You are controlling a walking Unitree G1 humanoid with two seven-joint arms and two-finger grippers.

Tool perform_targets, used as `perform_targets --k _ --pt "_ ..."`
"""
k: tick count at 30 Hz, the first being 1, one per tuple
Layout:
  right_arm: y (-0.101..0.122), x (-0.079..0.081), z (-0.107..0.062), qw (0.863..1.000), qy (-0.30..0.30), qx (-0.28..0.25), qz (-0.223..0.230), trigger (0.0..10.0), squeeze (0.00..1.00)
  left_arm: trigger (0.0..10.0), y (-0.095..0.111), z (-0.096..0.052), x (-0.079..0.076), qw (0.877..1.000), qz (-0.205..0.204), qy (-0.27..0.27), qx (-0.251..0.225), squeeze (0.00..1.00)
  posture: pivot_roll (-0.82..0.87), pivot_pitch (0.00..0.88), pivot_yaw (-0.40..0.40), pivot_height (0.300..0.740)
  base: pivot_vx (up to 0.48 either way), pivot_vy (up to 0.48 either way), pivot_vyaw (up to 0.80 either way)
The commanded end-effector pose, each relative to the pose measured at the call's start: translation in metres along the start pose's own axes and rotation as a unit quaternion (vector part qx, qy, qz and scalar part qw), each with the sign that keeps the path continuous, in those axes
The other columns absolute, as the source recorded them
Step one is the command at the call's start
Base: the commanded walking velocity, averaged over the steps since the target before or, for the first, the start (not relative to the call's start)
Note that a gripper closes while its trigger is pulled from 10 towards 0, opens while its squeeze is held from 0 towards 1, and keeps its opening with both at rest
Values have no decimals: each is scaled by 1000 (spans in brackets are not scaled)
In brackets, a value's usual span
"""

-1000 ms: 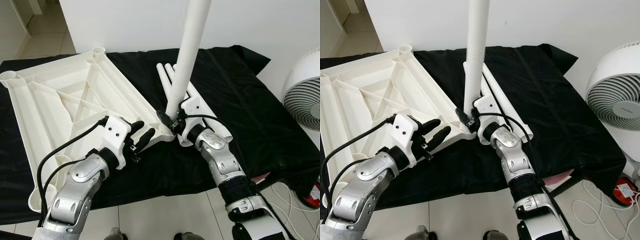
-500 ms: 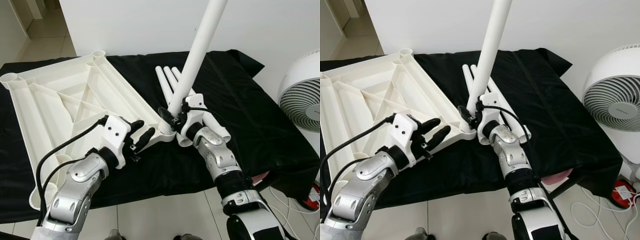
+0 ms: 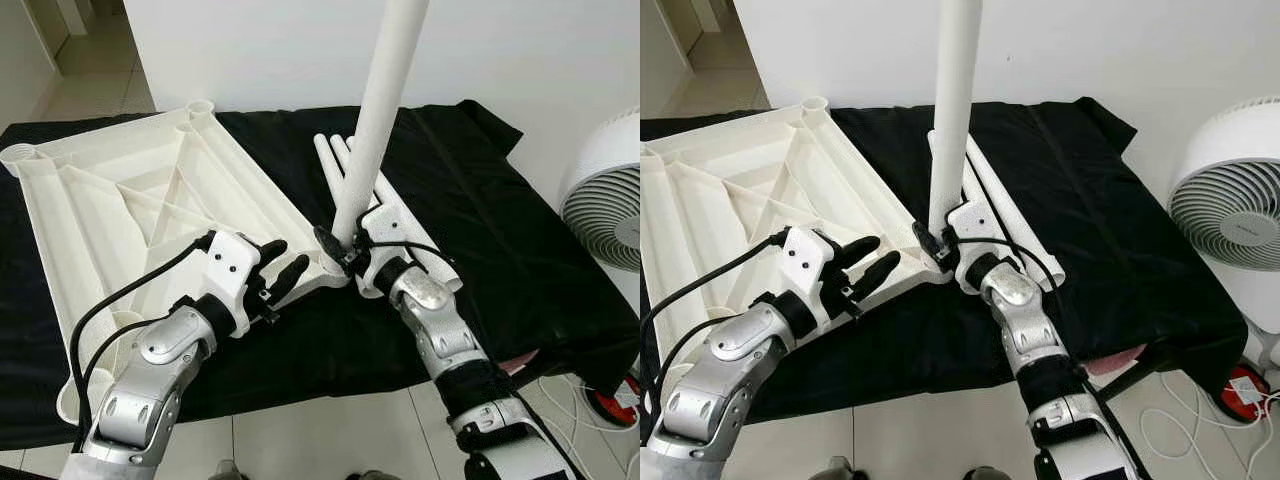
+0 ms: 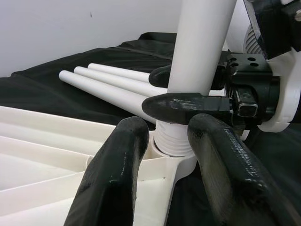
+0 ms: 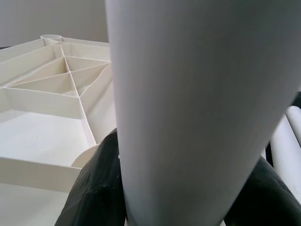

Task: Building children table

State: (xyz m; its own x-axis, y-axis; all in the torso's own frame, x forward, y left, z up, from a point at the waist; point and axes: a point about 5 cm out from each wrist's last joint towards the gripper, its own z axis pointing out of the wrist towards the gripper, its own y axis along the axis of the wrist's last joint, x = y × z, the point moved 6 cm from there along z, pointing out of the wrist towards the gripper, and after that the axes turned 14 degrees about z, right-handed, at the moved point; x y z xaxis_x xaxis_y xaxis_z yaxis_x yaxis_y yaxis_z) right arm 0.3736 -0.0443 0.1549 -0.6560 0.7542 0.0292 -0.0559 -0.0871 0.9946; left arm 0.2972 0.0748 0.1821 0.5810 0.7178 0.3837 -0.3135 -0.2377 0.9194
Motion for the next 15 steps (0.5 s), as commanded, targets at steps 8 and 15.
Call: perform_targets --k 8,15 --pt "-35 -13 -19 997 -35 31 63 10000 0 10000 -3 -2 -2 1000 -2 -5 4 0 -7 57 -10 740 0 0 0" --pt "-37 -20 -21 993 -60 5 98 10000 0 10000 -3 -1 -2 1000 -1 -6 3 0 -8 59 -9 740 0 0 0"
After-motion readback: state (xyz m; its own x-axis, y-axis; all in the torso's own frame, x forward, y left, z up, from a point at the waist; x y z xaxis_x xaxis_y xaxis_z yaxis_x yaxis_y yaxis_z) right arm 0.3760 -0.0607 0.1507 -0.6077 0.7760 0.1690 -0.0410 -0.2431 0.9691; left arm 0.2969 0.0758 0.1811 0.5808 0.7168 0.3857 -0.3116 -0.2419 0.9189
